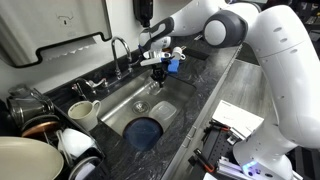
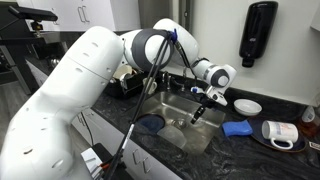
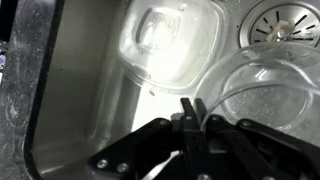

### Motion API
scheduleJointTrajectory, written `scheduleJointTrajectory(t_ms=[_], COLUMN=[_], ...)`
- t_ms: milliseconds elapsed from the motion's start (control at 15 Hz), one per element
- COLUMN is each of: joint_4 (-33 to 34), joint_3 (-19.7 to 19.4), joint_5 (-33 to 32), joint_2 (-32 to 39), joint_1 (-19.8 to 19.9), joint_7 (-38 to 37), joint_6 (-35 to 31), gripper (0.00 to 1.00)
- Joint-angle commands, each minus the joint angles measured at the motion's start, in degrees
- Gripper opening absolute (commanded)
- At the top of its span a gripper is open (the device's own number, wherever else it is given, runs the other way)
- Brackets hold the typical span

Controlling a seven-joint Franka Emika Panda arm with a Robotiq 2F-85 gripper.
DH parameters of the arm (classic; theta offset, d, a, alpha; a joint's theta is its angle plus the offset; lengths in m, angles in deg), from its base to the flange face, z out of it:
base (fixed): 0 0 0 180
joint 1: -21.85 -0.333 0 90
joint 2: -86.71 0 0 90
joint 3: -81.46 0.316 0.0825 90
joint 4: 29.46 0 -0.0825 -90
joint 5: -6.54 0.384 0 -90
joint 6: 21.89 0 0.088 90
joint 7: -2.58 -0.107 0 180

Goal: Put the glass bowl in the sink

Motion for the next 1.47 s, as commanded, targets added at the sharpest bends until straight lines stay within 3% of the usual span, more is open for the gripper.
scheduleJointTrajectory(t_ms=[0,333,400,533,1067,1200,1400], joint_4=[4.95,4.38,4.59,5.03,0.87,-2.85,-7.65], joint_3=[-0.90,-3.63,-3.53,-2.18,-1.91,-2.02,-2.59], joint_5=[0.68,-2.04,-2.19,-1.42,1.07,1.25,0.10], joint_2=[4.79,5.54,5.44,4.69,-5.37,-9.68,-15.28], joint_1=[-0.47,-2.13,-1.86,-0.42,2.22,1.57,0.18], joint_7=[-3.65,-14.81,-15.76,-14.21,-6.82,-6.35,-6.19], joint_6=[0.05,-5.58,-5.26,-2.88,3.16,0.89,-3.67], gripper=[0.02,0.02,0.31,0.39,0.94,1.00,1.00])
